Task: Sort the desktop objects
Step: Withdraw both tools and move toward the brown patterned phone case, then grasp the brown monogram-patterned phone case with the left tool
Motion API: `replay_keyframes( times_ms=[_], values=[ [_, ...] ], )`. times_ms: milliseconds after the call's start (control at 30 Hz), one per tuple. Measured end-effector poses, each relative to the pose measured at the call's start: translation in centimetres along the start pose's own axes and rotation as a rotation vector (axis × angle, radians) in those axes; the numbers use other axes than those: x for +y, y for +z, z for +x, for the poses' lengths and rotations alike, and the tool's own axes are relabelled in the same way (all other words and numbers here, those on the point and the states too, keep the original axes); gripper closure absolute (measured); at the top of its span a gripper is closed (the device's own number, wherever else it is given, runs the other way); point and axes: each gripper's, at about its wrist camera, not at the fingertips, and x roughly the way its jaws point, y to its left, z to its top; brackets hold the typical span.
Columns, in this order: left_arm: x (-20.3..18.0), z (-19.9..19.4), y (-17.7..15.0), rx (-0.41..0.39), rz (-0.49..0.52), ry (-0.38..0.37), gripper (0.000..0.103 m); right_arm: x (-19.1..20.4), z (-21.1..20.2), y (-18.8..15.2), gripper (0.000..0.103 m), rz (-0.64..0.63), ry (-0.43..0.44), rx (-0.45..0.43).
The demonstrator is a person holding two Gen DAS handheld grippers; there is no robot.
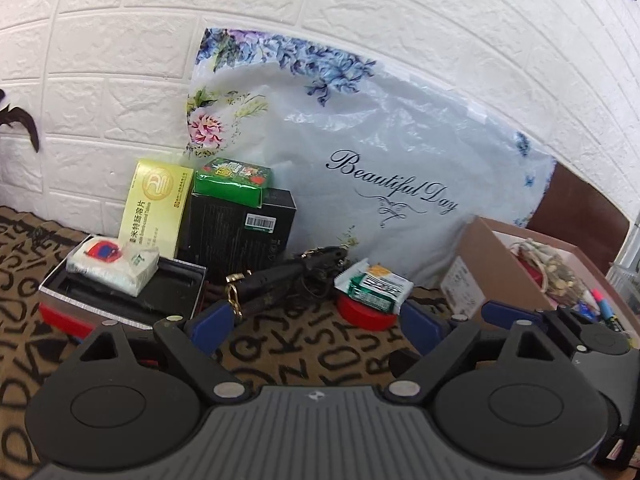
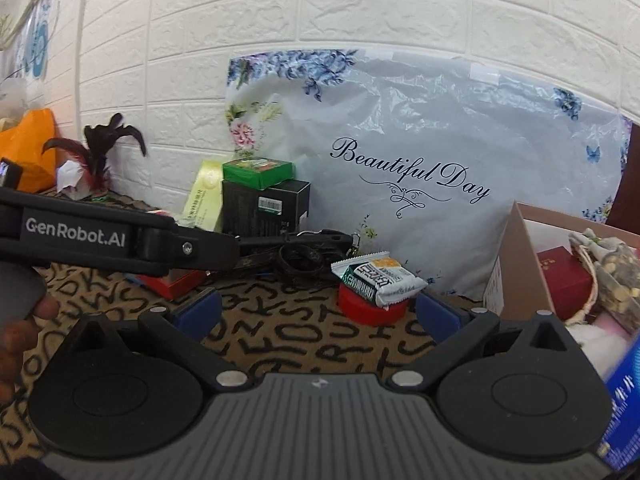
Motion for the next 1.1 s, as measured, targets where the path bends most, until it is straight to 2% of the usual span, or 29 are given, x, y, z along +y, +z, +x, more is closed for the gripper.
replay_keyframes(
  times_ms=[200,367,433,500,567,633,700,800,833,867,933,1000,1100],
  values=[
    [2.2,4.7,1.1,0.054,0.017,0.015,0.028,-0.7,4.5,0.4,0.005,0.038,-0.022,0.025],
    [2.3,7.0,1.4,0.037,0.110,0.079,0.029,-1.2,7.3,0.0,0.009,0.054,-0.012,0.058],
    [2.2,7.3,1.5,0.033,0.145,0.112,0.037,-1.3,8.0,-0.2,0.013,0.062,-0.003,0.069],
    [2.1,7.2,1.9,0.021,0.180,0.142,0.057,-1.5,8.5,-0.3,0.013,0.070,0.005,0.071],
    [2.4,6.7,2.3,0.010,0.164,0.120,0.058,-1.6,8.6,-0.4,0.014,0.080,0.009,0.067],
    [2.5,6.8,2.6,-0.010,0.160,0.097,0.055,-1.8,8.3,-0.4,0.014,0.094,0.009,0.058],
    [2.5,8.0,2.7,0.044,0.178,0.082,0.046,-2.0,8.2,-0.5,0.014,0.100,0.005,0.063],
    [2.1,9.4,1.9,0.098,0.186,0.074,0.047,-2.1,8.0,-0.5,0.014,0.100,-0.001,0.070],
    [1.9,9.4,1.7,0.091,0.193,0.073,0.049,-2.2,7.9,-0.5,0.014,0.104,-0.001,0.070],
    [1.6,9.2,1.5,0.086,0.201,0.060,0.059,-2.3,7.7,-0.5,0.014,0.108,0.001,0.069],
    [0.8,8.5,0.9,0.089,0.234,0.053,0.063,-2.3,7.2,-0.4,0.014,0.106,0.003,0.064],
    [0.1,7.3,0.2,0.080,0.256,0.032,0.073,-2.3,6.4,-0.4,0.014,0.106,0.002,0.060],
    [-0.4,5.2,-0.9,0.091,0.243,-0.015,0.077,-2.4,4.7,-0.6,0.015,0.100,0.012,0.065]
  ],
)
